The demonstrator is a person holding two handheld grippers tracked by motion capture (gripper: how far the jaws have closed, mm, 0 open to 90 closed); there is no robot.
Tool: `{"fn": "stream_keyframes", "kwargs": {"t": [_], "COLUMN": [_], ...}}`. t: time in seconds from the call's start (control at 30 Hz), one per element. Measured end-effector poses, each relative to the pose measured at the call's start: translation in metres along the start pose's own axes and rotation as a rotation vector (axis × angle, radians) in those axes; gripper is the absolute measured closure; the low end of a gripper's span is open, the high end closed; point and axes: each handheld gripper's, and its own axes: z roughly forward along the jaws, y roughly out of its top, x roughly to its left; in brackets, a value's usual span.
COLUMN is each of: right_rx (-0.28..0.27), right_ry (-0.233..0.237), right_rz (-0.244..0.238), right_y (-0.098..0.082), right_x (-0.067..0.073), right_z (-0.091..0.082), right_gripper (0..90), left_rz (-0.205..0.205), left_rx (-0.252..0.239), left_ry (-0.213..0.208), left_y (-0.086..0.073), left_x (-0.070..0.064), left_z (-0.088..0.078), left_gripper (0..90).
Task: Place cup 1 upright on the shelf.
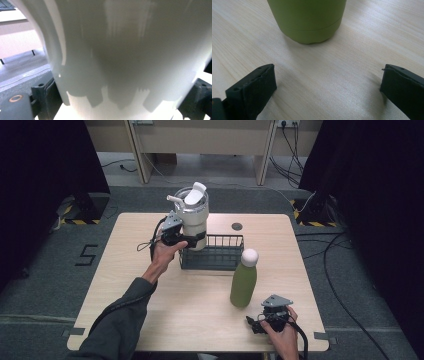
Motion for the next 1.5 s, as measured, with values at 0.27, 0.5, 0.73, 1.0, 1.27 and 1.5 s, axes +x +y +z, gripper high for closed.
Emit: {"fn": "stream_keyframes", "kwargs": {"t": [0.27, 0.5, 0.73, 1.0, 1.27, 1.5], "right_rx": [0.002, 0.001, 0.001, 0.001, 0.002, 0.001], "right_ry": [0.000, 0.000, 0.001, 0.000, 0.000, 0.000], "right_rz": [0.006, 0.005, 0.005, 0.005, 0.005, 0.004], "right_y": [0.000, 0.000, 0.000, 0.000, 0.000, 0.000], "right_x": [0.000, 0.000, 0.000, 0.000, 0.000, 0.000], "right_z": [0.000, 0.000, 0.000, 0.000, 0.000, 0.000], "right_gripper": [0.4, 0.5, 0.4, 0.4, 0.4, 0.4], "left_rz": [-0.006, -0.010, -0.005, -0.008, -0.014, -0.014], "left_rx": [0.016, 0.038, 0.061, 0.082, 0.069, 0.059], "left_ry": [0.004, 0.007, 0.012, 0.019, 0.021, 0.026], "left_y": [-0.008, -0.016, -0.024, -0.035, -0.045, -0.047], "left_x": [0.001, 0.000, -0.001, -0.001, 0.000, -0.001], "left_z": [0.002, 0.006, 0.009, 0.012, 0.011, 0.010], "left_gripper": [10.5, 10.5, 10.5, 10.5, 10.5, 10.4]}}
